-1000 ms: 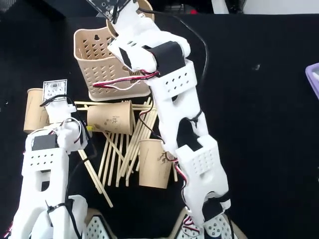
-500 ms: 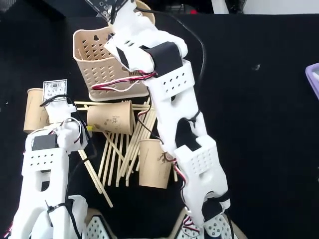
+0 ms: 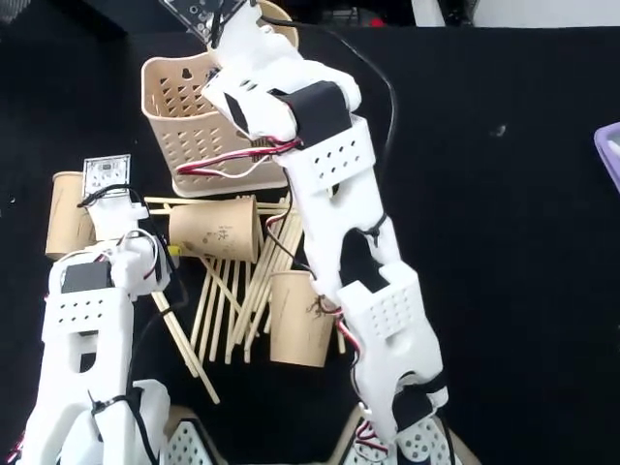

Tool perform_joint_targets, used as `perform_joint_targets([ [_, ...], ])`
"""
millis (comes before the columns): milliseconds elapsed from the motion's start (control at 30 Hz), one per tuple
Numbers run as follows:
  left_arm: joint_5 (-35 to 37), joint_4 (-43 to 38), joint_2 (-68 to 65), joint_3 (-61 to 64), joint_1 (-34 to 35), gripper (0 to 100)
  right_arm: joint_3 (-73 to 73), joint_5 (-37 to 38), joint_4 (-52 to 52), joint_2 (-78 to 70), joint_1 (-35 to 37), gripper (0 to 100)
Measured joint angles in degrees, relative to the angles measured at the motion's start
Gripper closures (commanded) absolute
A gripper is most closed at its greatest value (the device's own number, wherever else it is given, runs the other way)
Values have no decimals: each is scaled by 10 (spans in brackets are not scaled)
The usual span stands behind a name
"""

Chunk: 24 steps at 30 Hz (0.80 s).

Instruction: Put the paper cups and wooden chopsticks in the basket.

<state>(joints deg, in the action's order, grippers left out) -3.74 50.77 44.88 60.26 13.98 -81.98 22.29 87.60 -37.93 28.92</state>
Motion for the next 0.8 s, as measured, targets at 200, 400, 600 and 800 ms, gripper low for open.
perform_joint_targets([
  [200, 0, 0, 0, 0, 0, 769, 0, 1, 2, 0, 0, 987],
  [400, 0, 0, 0, 0, 0, 769, 0, 1, 2, 0, 0, 987],
  [600, 0, 0, 0, 0, 0, 769, -1, 1, 2, 0, -6, 987],
  [800, 0, 0, 0, 0, 0, 769, -10, 0, 2, 0, -30, 987],
])
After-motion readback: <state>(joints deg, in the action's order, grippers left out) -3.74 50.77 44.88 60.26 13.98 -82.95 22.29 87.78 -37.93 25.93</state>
